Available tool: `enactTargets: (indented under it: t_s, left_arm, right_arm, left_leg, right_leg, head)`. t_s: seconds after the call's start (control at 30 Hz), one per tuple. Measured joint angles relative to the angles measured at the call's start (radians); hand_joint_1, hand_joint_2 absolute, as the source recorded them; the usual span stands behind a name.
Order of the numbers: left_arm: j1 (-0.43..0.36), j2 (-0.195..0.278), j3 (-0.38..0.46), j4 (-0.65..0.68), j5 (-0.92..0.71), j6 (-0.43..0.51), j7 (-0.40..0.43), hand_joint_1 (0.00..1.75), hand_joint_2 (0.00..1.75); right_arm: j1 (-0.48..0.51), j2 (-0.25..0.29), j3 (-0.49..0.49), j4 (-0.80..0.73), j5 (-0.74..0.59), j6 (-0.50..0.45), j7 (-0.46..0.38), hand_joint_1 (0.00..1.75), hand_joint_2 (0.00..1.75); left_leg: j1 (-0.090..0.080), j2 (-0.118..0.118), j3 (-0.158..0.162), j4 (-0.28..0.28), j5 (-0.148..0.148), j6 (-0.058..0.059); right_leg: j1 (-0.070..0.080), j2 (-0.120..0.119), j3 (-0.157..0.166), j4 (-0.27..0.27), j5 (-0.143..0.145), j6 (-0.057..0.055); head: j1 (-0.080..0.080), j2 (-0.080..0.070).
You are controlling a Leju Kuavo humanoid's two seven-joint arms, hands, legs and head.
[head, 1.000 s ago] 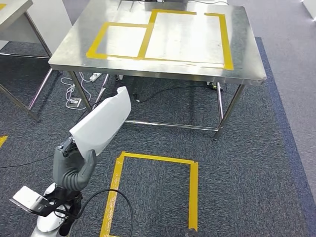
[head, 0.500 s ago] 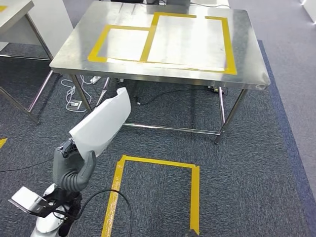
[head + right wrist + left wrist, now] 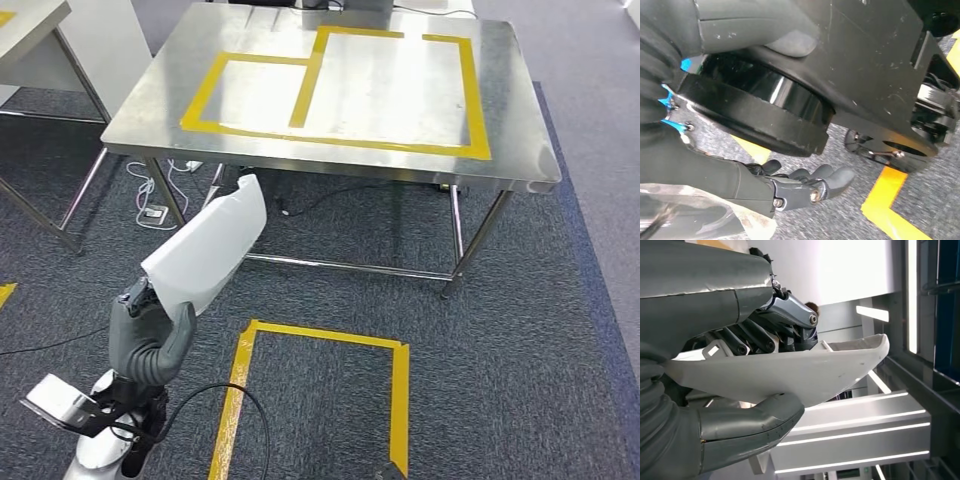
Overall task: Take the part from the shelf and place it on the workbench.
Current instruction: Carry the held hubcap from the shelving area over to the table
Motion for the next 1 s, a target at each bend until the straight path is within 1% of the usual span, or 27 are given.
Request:
enactTargets:
  t_s: [0.03,0.07,0.1,0.13,0.17,0.2,0.23,0.27,0.3,0.33,0.37,0.4,0.43,0.47,0.53,0.57,0.6,0.63,0.7,0.73,0.77,0.8,0.83,0.87,0.9,0.93,1.0]
  left_arm:
    - [0.000,0.000,0.000,0.000,0.000,0.000,0.000,1.75,1.75]
    - [-0.001,0.000,0.000,-0.001,0.000,0.000,0.000,1.75,1.75]
    - [-0.002,0.000,-0.001,-0.001,0.000,0.000,-0.001,1.75,1.75]
    - [-0.002,0.000,-0.001,-0.001,0.000,0.000,-0.001,1.75,1.75]
    - [-0.002,0.000,-0.001,-0.001,0.000,0.000,-0.001,1.75,1.75]
    - [0.000,0.001,-0.001,-0.001,0.000,0.000,-0.001,1.75,1.75]
    - [0.001,0.002,-0.001,0.000,0.000,0.000,-0.001,1.75,1.75]
    - [0.002,0.002,-0.001,0.000,0.000,0.000,-0.001,1.75,1.75]
    - [0.002,0.003,-0.001,0.000,0.000,0.000,-0.001,1.75,1.75]
    - [0.002,0.003,-0.001,0.000,0.000,0.000,-0.001,1.75,1.75]
    - [0.001,0.004,-0.002,0.000,0.000,0.000,-0.001,1.75,1.75]
    - [0.001,0.004,-0.002,0.000,-0.001,0.000,-0.001,1.75,1.75]
    - [0.001,0.004,-0.002,0.000,-0.001,0.000,-0.001,1.75,1.75]
    - [0.001,0.005,-0.003,0.000,-0.001,0.000,-0.001,1.75,1.75]
    - [0.002,0.005,-0.003,0.000,-0.001,0.000,-0.001,1.75,1.75]
    - [0.001,0.004,-0.003,0.000,-0.001,0.000,-0.001,1.75,1.75]
    - [0.000,0.004,-0.003,-0.001,-0.001,0.000,-0.001,1.75,1.75]
    - [0.000,0.003,-0.003,-0.001,-0.001,-0.001,-0.001,1.75,1.75]
    - [0.000,0.003,-0.004,-0.001,-0.001,-0.001,-0.001,1.75,1.75]
    - [0.001,0.003,-0.004,-0.001,-0.001,-0.001,-0.001,1.75,1.75]
    - [0.001,0.003,-0.004,0.000,-0.001,-0.001,-0.001,1.75,1.75]
    - [0.001,0.003,-0.005,0.000,-0.001,-0.001,-0.001,1.75,1.75]
    - [0.001,0.003,-0.005,0.000,-0.001,-0.001,-0.001,1.75,1.75]
    - [0.000,0.003,-0.005,0.000,-0.001,-0.001,-0.001,1.75,1.75]
    - [-0.001,0.003,-0.006,0.000,-0.001,-0.001,-0.001,1.75,1.75]
    - [-0.002,0.003,-0.006,0.000,-0.001,-0.001,-0.001,1.75,1.75]
    - [-0.005,0.003,-0.007,0.000,-0.001,-0.002,-0.001,1.75,1.75]
  right_arm:
    - [0.000,0.000,0.000,0.000,0.000,0.000,0.000,0.00,1.75]
    - [0.000,0.001,0.000,0.000,0.000,0.000,0.000,0.00,1.75]
    - [-0.001,0.001,0.000,0.000,0.000,0.000,0.000,0.00,1.75]
    - [0.000,0.001,0.000,0.000,0.000,0.000,0.000,0.00,1.75]
    - [0.000,0.001,0.000,0.000,0.000,0.000,0.000,0.00,1.75]
    - [0.001,0.001,0.000,0.000,0.000,0.000,0.000,0.00,1.75]
    - [0.002,0.001,0.000,0.000,0.000,0.000,0.000,0.00,1.75]
    - [0.003,0.001,0.000,0.000,0.000,0.001,0.000,0.00,1.75]
    - [0.003,0.001,0.000,0.000,0.001,0.001,0.000,0.00,1.75]
    - [0.004,0.001,0.000,0.000,0.001,0.001,0.000,0.00,1.75]
    - [0.004,0.001,0.000,0.000,0.001,0.001,0.000,0.00,1.75]
    - [0.005,0.001,0.000,0.000,0.001,0.002,0.001,0.00,1.75]
    - [0.005,0.001,0.000,0.000,0.001,0.002,0.001,0.00,1.75]
    - [0.005,0.001,0.000,0.000,0.001,0.002,0.001,0.00,1.75]
    - [0.004,0.001,0.000,0.000,0.002,0.003,0.002,0.00,1.75]
    - [0.004,0.001,0.000,0.000,0.002,0.003,0.001,0.00,1.75]
    - [0.003,0.001,0.000,0.000,0.002,0.003,0.001,0.00,1.75]
    - [0.002,0.001,0.000,0.000,0.002,0.003,0.001,0.00,1.75]
    - [0.000,0.001,0.000,0.000,0.000,0.003,-0.002,0.00,1.75]
    - [-0.003,0.001,0.000,0.000,-0.001,0.003,-0.003,0.00,1.75]
    - [-0.005,0.001,0.000,0.000,-0.002,0.003,-0.004,0.00,1.75]
    - [-0.006,0.001,0.000,0.000,-0.002,0.003,-0.004,0.00,1.75]
    - [-0.005,0.001,0.000,0.000,-0.002,0.003,-0.003,0.00,1.75]
    - [-0.003,0.001,0.000,0.000,-0.002,0.003,-0.001,0.00,1.75]
    - [-0.001,0.001,0.000,0.000,-0.001,0.003,0.000,0.00,1.75]
    - [0.000,0.001,0.000,0.001,-0.002,0.003,0.001,0.00,1.75]
    - [0.001,0.001,-0.001,0.001,-0.003,0.003,0.002,0.00,1.75]
  left_leg:
    - [0.000,0.001,0.004,0.000,-0.004,-0.005]
    - [0.000,0.001,0.003,0.014,-0.012,-0.011]
    - [0.001,0.001,-0.009,0.048,-0.028,-0.017]
    - [0.004,0.002,-0.036,0.103,-0.048,-0.023]
    - [0.007,0.002,-0.074,0.171,-0.069,-0.028]
    - [0.009,0.002,-0.115,0.233,-0.084,-0.032]
    - [0.012,0.003,-0.146,0.271,-0.082,-0.034]
    - [0.013,0.003,-0.161,0.273,-0.060,-0.035]
    - [0.014,0.003,-0.157,0.237,-0.019,-0.035]
    - [0.014,0.004,-0.139,0.173,0.031,-0.034]
    - [0.013,0.005,-0.117,0.115,0.065,-0.032]
    - [0.011,0.007,-0.096,0.063,0.083,-0.028]
    - [0.009,0.008,-0.085,0.034,0.083,-0.023]
    - [0.006,0.008,-0.081,0.027,0.071,-0.018]
    - [0.007,0.006,-0.076,0.014,0.060,-0.004]
    - [0.008,0.006,-0.072,0.011,0.057,0.003]
    - [0.010,0.006,-0.066,0.008,0.054,0.010]
    - [0.011,0.007,-0.061,0.006,0.050,0.017]
    - [0.009,0.008,-0.054,0.006,0.040,0.024]
    - [0.008,0.008,-0.048,0.007,0.034,0.025]
    - [0.007,0.007,-0.040,0.007,0.027,0.025]
    - [0.007,0.006,-0.028,0.007,0.019,0.024]
    - [0.007,0.005,-0.015,0.007,0.010,0.023]
    - [0.007,0.003,-0.003,0.006,0.001,0.020]
    - [0.006,0.002,0.005,0.007,-0.007,0.015]
    - [0.005,0.002,0.009,0.008,-0.013,0.010]
    - [0.004,0.003,0.009,0.007,-0.017,0.000]
  right_leg:
    - [-0.002,0.001,0.005,-0.004,0.000,-0.004]
    - [-0.006,0.001,0.015,-0.010,-0.002,-0.009]
    - [-0.009,0.000,0.027,-0.017,-0.005,-0.014]
    - [-0.011,-0.002,0.037,-0.020,-0.009,-0.019]
    - [-0.011,-0.003,0.045,-0.021,-0.014,-0.022]
    - [-0.011,-0.003,0.051,-0.021,-0.019,-0.023]
    - [-0.011,-0.002,0.057,-0.021,-0.025,-0.023]
    - [-0.011,-0.001,0.065,-0.021,-0.031,-0.022]
    - [-0.012,0.000,0.075,-0.021,-0.038,-0.021]
    - [-0.012,0.001,0.087,-0.021,-0.047,-0.018]
    - [-0.010,0.002,0.093,-0.022,-0.056,-0.013]
    - [-0.009,0.003,0.097,-0.021,-0.063,-0.007]
    - [-0.008,0.002,0.096,-0.021,-0.068,-0.001]
    - [-0.007,0.001,0.092,-0.023,-0.071,0.005]
    - [-0.008,-0.003,0.093,-0.026,-0.077,0.015]
    - [-0.008,-0.004,0.090,-0.016,-0.086,0.019]
    - [-0.008,-0.004,0.077,0.014,-0.102,0.023]
    - [-0.008,-0.004,0.048,0.066,-0.125,0.025]
    - [-0.008,-0.004,-0.039,0.204,-0.172,0.027]
    - [-0.008,-0.003,-0.075,0.252,-0.176,0.028]
    - [-0.008,-0.003,-0.095,0.267,-0.159,0.028]
    - [-0.008,-0.004,-0.094,0.240,-0.120,0.028]
    - [-0.008,-0.004,-0.076,0.180,-0.068,0.026]
    - [-0.008,-0.004,-0.054,0.120,-0.028,0.024]
    - [-0.007,-0.004,-0.029,0.067,-0.001,0.021]
    - [-0.005,-0.004,-0.012,0.033,0.006,0.017]
    - [-0.001,-0.001,0.003,0.014,-0.008,0.007]
  head:
    - [0.000,0.000]
    - [-0.003,0.000]
    - [-0.006,0.000]
    - [-0.009,0.000]
    - [-0.012,0.000]
    - [-0.012,0.000]
    - [-0.012,0.000]
    - [-0.012,0.000]
    - [-0.012,0.000]
    - [-0.013,0.000]
    - [-0.013,0.000]
    - [-0.014,0.000]
    - [-0.013,0.000]
    - [-0.013,0.000]
    - [-0.011,0.000]
    - [-0.011,0.000]
    - [-0.008,0.000]
    - [-0.006,0.000]
    - [-0.002,0.000]
    - [-0.002,0.000]
    - [-0.002,0.000]
    - [-0.001,0.000]
    - [-0.001,0.000]
    - [-0.001,0.000]
    - [-0.001,0.000]
    - [-0.001,0.000]
    - [-0.002,0.000]
